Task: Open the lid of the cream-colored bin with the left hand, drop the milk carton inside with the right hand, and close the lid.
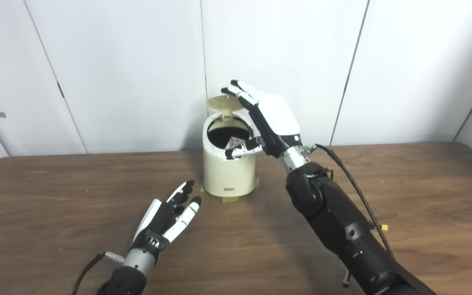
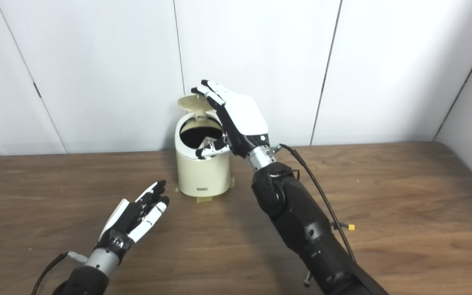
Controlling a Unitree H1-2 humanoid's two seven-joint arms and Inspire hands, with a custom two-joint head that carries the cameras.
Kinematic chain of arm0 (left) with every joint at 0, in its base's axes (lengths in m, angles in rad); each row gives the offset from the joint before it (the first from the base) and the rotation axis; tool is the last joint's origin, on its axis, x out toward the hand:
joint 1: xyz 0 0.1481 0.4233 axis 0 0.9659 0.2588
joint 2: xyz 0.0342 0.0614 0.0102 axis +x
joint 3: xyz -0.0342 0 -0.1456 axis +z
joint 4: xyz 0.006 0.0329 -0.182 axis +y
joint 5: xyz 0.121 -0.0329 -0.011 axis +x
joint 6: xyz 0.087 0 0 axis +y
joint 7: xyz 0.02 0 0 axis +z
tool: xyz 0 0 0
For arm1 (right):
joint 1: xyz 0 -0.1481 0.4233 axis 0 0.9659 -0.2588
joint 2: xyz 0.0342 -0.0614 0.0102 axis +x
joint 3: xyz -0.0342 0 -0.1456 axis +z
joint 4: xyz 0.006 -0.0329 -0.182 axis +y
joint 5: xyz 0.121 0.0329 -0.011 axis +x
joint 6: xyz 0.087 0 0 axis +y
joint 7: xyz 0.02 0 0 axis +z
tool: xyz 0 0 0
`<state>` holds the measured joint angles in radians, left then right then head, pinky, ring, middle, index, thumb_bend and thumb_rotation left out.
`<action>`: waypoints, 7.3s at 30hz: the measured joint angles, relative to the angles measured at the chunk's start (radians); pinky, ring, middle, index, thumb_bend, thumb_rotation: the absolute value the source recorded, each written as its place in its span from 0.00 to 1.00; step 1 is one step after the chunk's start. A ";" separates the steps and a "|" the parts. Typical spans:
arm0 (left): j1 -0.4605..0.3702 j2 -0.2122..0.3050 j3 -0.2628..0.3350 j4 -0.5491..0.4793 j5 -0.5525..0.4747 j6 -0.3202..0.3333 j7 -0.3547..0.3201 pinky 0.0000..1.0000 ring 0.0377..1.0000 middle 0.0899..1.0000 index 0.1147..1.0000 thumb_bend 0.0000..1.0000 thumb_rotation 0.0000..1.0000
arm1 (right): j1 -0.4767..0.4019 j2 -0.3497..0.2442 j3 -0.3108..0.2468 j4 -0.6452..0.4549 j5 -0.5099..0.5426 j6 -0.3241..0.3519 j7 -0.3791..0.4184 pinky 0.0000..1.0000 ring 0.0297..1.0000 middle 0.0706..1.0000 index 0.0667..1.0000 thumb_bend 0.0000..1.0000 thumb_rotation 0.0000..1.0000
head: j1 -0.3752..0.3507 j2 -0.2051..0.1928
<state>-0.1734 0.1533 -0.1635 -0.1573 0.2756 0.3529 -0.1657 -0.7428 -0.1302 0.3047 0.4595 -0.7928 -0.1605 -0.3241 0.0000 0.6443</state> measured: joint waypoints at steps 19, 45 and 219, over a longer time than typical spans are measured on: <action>0.000 -0.004 0.006 0.001 -0.003 -0.001 0.000 0.93 0.95 0.95 0.96 0.38 0.77 | 0.020 0.005 -0.056 0.003 0.096 -0.165 -0.142 0.43 0.42 0.43 0.46 0.52 0.00 | -0.002 -0.003; -0.003 -0.002 0.035 0.019 -0.031 -0.015 0.000 0.94 0.96 0.96 0.96 0.40 0.77 | 0.191 -0.029 -0.145 -0.225 0.179 -0.157 -0.102 0.39 0.41 0.43 0.48 0.52 0.00 | -0.009 -0.006; -0.551 0.232 -0.333 0.137 0.701 -0.328 -0.400 0.82 0.85 0.84 0.82 0.59 1.00 | 0.638 0.121 -0.268 -0.545 0.506 0.383 0.198 0.89 0.87 0.83 0.92 0.50 1.00 | -0.078 -0.003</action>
<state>-0.7246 0.3853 -0.4961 -0.0202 0.9769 0.0249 -0.5659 -0.1045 -0.0090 0.0367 -0.0851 -0.2863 0.2226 -0.1265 -0.0782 0.6412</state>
